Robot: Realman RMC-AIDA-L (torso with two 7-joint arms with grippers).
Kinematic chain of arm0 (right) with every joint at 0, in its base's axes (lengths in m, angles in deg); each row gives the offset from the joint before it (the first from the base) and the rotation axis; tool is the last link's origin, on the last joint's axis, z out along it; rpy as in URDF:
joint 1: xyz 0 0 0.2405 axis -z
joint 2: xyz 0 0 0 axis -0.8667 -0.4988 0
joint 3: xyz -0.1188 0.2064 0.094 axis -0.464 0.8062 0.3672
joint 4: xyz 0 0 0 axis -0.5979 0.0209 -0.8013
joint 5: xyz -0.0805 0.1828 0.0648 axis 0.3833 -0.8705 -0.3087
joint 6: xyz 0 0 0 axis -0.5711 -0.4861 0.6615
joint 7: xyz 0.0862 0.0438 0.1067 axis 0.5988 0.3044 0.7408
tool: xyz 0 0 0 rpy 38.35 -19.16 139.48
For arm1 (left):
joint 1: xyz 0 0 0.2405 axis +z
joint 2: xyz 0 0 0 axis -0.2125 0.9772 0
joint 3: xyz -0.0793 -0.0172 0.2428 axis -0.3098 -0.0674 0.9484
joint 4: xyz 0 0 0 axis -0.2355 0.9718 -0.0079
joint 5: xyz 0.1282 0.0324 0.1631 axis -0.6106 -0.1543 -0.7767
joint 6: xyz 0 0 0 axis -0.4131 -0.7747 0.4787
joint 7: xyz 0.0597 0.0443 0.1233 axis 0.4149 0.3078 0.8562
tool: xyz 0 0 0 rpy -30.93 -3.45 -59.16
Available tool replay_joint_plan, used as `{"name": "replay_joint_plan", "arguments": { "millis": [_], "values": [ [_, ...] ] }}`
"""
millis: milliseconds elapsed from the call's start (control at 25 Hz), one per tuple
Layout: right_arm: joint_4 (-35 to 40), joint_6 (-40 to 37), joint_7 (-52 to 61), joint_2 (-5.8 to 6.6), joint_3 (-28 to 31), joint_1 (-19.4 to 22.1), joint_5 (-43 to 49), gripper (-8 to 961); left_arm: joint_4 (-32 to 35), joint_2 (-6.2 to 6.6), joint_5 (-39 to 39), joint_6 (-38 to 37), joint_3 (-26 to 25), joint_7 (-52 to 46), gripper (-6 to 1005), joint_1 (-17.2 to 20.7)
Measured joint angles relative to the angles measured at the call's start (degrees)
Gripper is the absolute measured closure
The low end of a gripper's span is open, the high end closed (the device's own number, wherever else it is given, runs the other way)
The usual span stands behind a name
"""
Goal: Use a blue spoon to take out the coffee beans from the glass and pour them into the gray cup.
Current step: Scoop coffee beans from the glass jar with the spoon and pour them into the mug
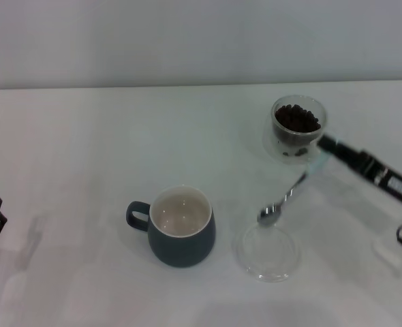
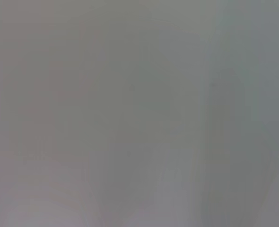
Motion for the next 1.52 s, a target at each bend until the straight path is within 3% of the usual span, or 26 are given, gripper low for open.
{"name": "replay_joint_plan", "arguments": {
  "millis": [280,480,720,1040,1520],
  "values": [
    [7.93,0.52,-8.92,-0.38,9.50,-1.40,-0.37,808,-0.02,-0.01,0.01,0.13,0.00,0.00,135,-0.99],
    [8.64,3.82,-24.06,-0.41,12.34,-7.23,-2.03,808,-0.02,-0.03,0.02,0.33,0.00,0.00,134,-1.68],
    [9.24,7.30,-33.04,-0.48,12.74,-9.35,-2.03,808,-0.25,-0.21,0.01,0.42,0.00,0.00,134,-2.68],
    [8.58,11.18,-41.29,-0.56,12.47,-9.05,-1.97,808,-0.14,-0.27,0.01,0.47,0.00,0.00,133,-3.11],
    [6.51,14.71,-44.10,-1.25,12.50,-9.04,-2.09,809,-0.32,-0.27,0.52,1.11,0.00,0.00,135,-4.26]
  ]
}}
